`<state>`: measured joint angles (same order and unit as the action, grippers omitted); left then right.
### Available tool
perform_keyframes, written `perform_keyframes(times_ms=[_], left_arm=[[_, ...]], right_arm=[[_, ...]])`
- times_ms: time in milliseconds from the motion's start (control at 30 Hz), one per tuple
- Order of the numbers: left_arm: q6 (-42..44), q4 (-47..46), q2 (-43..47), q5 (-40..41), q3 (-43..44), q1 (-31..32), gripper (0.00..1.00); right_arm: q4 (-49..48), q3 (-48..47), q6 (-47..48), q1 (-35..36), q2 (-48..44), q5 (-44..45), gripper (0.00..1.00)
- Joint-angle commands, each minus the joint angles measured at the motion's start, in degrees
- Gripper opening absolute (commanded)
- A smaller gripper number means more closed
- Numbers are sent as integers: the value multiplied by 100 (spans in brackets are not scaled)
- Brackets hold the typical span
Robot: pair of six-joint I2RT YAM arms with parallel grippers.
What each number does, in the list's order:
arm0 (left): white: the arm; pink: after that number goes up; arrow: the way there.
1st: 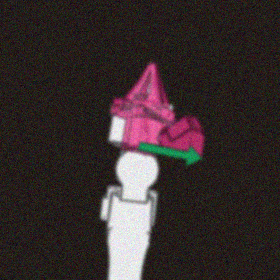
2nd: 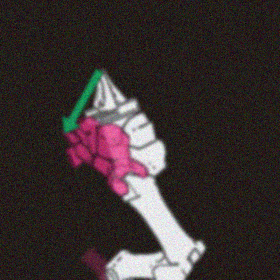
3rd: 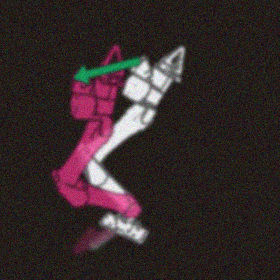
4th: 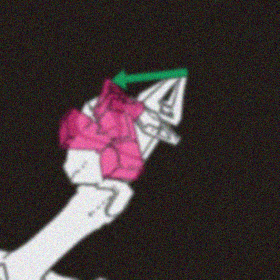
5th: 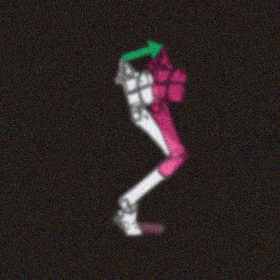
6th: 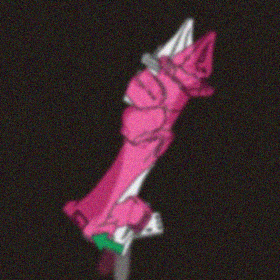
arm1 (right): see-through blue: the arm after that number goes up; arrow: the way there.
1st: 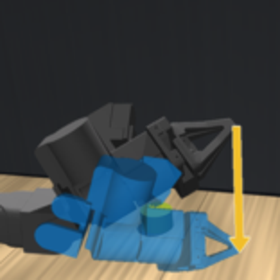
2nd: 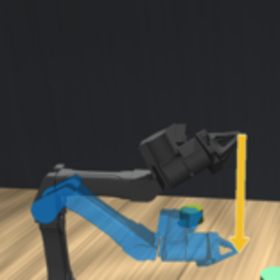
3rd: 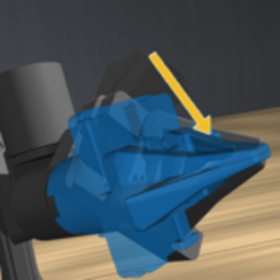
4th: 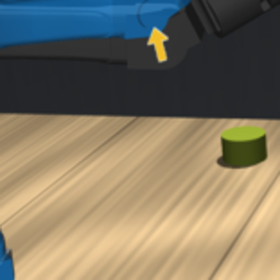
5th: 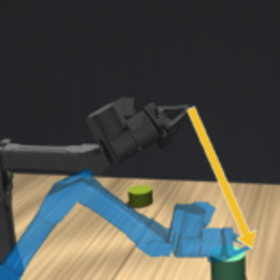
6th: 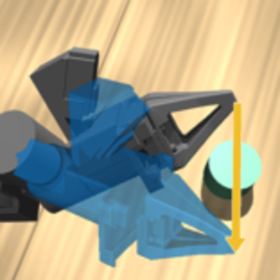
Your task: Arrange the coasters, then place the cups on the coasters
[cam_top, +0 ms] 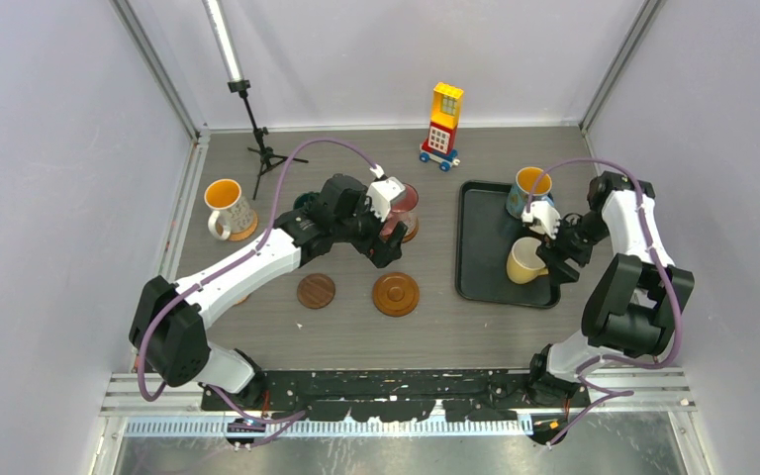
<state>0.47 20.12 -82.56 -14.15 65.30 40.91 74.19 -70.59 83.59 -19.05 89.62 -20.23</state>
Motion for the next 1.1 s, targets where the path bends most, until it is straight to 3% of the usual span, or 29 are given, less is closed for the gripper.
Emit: perform_keyframes(times_ms=[0, 433, 1067], left_arm=[[-21, -94, 41, -71, 5, 18, 98], [-435, -81, -130, 127, 77, 17, 97], [-1048, -239, -466, 242, 264, 72, 95]], right_arm=[[140, 177, -361, 149, -379, -231, 74], [-745, 940, -2559, 1115, -1184, -60, 72], [-980, 986, -3923, 2277, -1342, -542, 78]])
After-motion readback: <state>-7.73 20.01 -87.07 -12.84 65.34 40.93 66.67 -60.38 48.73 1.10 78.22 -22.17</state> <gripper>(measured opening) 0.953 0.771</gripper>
